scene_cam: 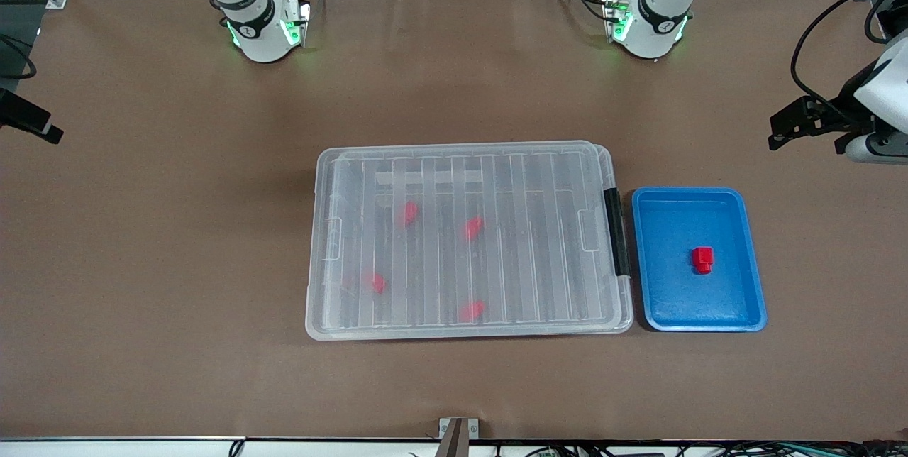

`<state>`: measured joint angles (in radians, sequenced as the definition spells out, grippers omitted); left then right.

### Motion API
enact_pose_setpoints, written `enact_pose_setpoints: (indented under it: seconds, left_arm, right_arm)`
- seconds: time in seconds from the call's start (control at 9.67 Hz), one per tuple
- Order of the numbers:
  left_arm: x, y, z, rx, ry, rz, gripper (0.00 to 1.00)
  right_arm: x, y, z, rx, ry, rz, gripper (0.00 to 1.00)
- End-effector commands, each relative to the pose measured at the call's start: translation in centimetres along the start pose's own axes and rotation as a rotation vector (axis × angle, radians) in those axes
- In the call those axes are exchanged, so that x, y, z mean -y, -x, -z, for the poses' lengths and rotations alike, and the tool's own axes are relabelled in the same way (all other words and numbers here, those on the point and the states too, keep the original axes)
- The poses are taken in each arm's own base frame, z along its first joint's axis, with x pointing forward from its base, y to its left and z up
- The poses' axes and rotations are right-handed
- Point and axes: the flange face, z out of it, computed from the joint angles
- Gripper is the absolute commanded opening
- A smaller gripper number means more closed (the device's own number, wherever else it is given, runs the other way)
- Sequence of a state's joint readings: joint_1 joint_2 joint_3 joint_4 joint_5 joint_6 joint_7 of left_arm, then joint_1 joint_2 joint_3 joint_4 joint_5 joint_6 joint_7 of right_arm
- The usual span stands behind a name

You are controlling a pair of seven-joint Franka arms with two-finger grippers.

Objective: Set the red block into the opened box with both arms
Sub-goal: 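Reach the left gripper to the red block while the right gripper reaches the box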

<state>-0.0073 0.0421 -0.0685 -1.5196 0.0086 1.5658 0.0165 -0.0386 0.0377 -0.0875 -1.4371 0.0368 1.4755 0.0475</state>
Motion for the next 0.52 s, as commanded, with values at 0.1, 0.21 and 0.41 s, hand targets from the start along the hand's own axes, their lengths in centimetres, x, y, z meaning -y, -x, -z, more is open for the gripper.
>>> enact_pose_setpoints:
  seconds: [0.1, 0.21, 0.41]
  left_arm:
    - [0.1, -0.2, -1.2, 0.022, 0.001, 0.011, 0.99]
    - [0.3, -0.3, -0.2, 0.003, -0.001, 0.025, 0.99]
    - [0.2, -0.8, -0.7, 0.008, -0.002, 0.068, 0.99]
  right_arm:
    - [1.1, 0.1, 0.2, 0.002, 0.009, 0.032, 1.00]
    - [1.5, 0.1, 0.2, 0.001, 0.011, 0.038, 1.00]
    - [7.9, -0.1, -1.5, 0.018, 0.009, 0.134, 1.00]
